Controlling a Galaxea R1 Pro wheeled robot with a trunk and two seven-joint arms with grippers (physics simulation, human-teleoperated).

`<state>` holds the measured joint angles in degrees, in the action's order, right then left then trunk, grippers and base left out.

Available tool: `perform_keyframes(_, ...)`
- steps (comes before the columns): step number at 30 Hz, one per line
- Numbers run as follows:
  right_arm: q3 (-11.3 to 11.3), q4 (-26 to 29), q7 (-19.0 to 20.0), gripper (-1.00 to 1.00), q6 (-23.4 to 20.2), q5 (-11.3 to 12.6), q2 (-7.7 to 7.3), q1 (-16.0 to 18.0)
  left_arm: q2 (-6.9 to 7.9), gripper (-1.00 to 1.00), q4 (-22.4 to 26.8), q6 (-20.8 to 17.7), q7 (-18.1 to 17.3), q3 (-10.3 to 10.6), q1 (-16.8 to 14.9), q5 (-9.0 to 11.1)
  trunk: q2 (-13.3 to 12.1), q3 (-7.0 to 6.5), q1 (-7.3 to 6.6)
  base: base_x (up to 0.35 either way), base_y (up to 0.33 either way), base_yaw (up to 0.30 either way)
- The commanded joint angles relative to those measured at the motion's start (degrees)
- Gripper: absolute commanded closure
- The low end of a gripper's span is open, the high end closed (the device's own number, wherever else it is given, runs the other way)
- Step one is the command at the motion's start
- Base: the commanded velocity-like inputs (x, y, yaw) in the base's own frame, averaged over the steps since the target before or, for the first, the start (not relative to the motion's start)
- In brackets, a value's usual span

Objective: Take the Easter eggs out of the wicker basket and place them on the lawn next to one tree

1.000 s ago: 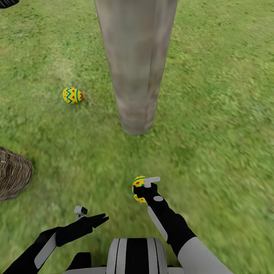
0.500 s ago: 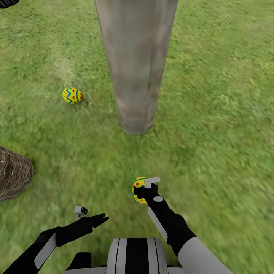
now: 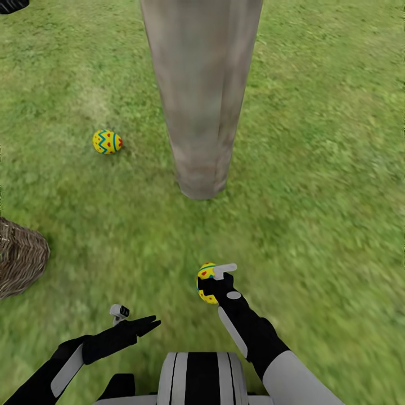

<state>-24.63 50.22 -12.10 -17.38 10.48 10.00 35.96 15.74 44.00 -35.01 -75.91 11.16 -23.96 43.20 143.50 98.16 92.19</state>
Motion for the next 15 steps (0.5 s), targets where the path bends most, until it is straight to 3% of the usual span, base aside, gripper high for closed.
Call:
perform_keyframes(1,-0.07,-0.04,-0.55,-1.0,-0.25,0.68,0.0,-0.01,0.08,-1.0,0.02,-0.59,-0.03,0.27,-0.03,0.47,0.0,-0.19,-0.02,0.0,0.0,0.0)
perform_keyframes(15,-0.16,-0.04,-0.48,-1.0,-0.25,0.68,0.0,0.02,0.08,-1.0,-0.05,-0.59,-0.02,0.27,-0.01,0.44,-0.19,-3.92,-0.38,0.0,0.0,0.0)
